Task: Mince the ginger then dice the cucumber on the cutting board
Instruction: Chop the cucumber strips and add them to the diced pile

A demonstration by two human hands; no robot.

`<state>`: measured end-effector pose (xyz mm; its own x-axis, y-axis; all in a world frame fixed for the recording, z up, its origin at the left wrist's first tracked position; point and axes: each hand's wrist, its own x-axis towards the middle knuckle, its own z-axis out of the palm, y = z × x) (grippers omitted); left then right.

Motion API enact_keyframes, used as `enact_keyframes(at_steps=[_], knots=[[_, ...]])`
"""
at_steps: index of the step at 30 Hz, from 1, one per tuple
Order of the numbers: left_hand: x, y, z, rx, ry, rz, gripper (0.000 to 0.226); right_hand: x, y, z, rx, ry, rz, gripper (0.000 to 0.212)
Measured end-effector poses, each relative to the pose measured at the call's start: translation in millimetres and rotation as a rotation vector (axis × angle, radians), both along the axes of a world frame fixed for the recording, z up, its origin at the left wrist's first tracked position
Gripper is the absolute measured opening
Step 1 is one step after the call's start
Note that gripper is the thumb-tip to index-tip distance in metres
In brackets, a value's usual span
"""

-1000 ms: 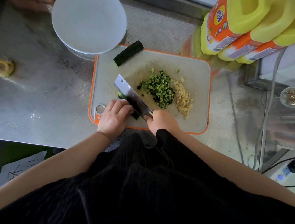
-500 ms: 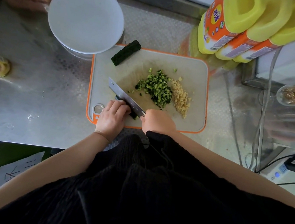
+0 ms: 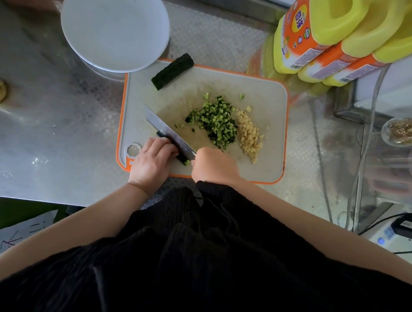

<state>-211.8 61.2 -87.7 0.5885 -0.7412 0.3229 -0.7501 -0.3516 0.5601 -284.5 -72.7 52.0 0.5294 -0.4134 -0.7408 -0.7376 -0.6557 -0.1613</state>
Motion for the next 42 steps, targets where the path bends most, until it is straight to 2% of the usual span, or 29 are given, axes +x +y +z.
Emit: enact_keyframes(at_steps=[4, 8, 12, 16, 21, 23, 30, 36, 42], knots=[[-0.8, -0.1, 0.7, 0.001, -0.008, 0.001, 0.010, 2.5, 1.3, -2.8, -0.012, 0.011, -0.009, 0.032], [-0.7, -0.3, 1.3, 0.008, -0.001, 0.013, 0.011, 4.9, 1.5, -6.2, -0.003, 0.016, -0.017, 0.025], [-0.2, -0.2, -1.9, 0.024, -0.001, 0.002, 0.008, 2.1, 2.5, -12.2, -0.011, 0.026, -0.004, 0.032], [0.6, -0.4, -2.5, 0.017, 0.007, -0.016, 0.012, -5.3, 5.9, -20.4, -0.007, 0.036, 0.005, 0.026], [0.9, -0.8, 2.1, 0.040, 0.005, -0.015, 0.006, -12.2, 8.1, -26.7, -0.013, 0.008, 0.018, 0.012], [0.3, -1.6, 3.9, 0.041, -0.006, -0.014, 0.013, -13.6, 5.6, -28.4, -0.012, -0.008, 0.001, 0.012], [0.9, 3.7, -0.1, 0.046, 0.000, -0.038, 0.009, -13.0, -9.4, -30.1, -0.002, -0.047, -0.076, 0.038], [-0.4, 3.2, 2.5, 0.026, -0.011, -0.031, 0.012, -23.6, -0.9, -25.4, -0.009, -0.085, -0.043, 0.035], [0.9, 3.7, -0.5, 0.003, -0.028, -0.042, 0.006, -22.7, -1.1, -24.6, 0.003, -0.057, -0.005, 0.030]])
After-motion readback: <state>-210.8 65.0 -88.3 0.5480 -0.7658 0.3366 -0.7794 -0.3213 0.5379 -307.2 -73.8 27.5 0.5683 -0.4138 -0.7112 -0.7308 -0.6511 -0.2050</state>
